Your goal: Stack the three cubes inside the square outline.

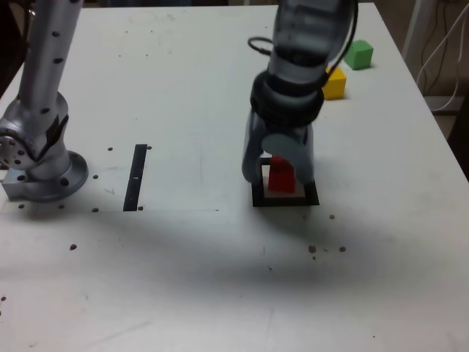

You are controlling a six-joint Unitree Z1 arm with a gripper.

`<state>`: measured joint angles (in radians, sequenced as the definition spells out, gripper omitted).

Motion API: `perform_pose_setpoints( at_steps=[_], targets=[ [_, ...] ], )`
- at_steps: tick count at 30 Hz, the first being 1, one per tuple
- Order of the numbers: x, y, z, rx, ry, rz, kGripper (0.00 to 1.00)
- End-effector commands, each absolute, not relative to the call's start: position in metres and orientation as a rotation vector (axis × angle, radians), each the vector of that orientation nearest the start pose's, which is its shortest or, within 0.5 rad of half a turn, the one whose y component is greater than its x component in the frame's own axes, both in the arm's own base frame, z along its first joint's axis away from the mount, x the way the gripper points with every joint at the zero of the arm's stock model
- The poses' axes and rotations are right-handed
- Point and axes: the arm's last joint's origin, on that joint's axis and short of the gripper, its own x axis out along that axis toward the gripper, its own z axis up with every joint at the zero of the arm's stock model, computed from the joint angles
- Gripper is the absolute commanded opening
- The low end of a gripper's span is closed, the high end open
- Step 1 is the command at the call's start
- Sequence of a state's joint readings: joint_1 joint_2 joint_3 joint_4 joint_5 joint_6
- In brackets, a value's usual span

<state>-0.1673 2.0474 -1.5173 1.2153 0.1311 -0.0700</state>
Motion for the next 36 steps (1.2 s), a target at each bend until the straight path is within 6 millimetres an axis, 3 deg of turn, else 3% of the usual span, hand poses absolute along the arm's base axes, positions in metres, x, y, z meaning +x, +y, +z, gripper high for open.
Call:
perform_pose_setpoints(
  at_steps=[1,6,12,22,29,36],
  targets=[
    [0.35,-0.051,0.25,0.223,1.697,0.052,0.99],
    [0.344,-0.042,0.276,0.271,1.648,0.063,0.99],
    [0.337,-0.013,0.3,0.307,1.626,0.027,0.99],
    [0.346,0.038,0.323,0.448,1.623,0.012,0.99],
    [0.364,0.075,0.327,0.535,1.631,-0.048,0.97],
    [0.39,0.108,0.314,0.615,1.673,-0.153,0.95]
  ],
)
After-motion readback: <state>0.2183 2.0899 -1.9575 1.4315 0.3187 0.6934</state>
